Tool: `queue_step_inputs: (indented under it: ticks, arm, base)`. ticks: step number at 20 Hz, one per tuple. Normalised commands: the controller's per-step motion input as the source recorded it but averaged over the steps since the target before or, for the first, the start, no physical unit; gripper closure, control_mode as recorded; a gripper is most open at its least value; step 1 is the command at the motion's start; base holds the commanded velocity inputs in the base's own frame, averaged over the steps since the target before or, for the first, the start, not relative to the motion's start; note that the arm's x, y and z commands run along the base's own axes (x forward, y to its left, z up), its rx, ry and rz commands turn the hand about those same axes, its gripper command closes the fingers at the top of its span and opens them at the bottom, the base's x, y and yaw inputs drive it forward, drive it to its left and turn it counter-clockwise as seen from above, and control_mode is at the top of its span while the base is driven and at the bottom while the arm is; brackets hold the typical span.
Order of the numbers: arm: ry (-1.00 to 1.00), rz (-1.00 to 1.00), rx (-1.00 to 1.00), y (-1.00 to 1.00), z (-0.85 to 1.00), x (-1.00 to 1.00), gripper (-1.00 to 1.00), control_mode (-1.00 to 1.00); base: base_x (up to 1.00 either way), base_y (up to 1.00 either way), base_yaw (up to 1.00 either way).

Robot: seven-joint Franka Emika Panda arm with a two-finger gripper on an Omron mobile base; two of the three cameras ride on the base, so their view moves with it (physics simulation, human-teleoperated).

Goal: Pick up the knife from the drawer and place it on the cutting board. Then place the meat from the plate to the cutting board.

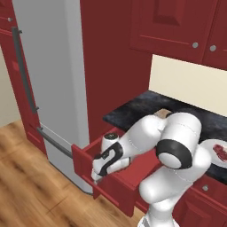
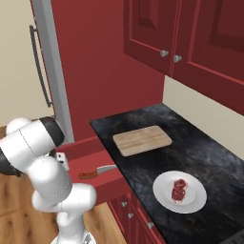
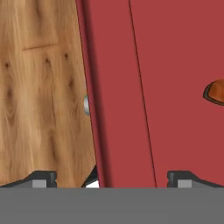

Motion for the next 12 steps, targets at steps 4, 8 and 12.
queue_step_inputs:
  ticks: [4, 8, 12]
  arm:
    - [-0.04, -0.01, 0.02, -0.13, 0.41, -0.41, -1.0, -1.0]
    - [0.02, -0.07, 0.04, -0.28, 0.83, -0.06, -1.0, -1.0]
    - [0.04, -0.09, 0.0, -0.17, 1.0, 0.0, -1.0, -1.0]
  base:
    - [0.0, 0.0, 0.0]
    - [0.0, 0.0, 0.0]
    - [0.0, 0.0, 0.0]
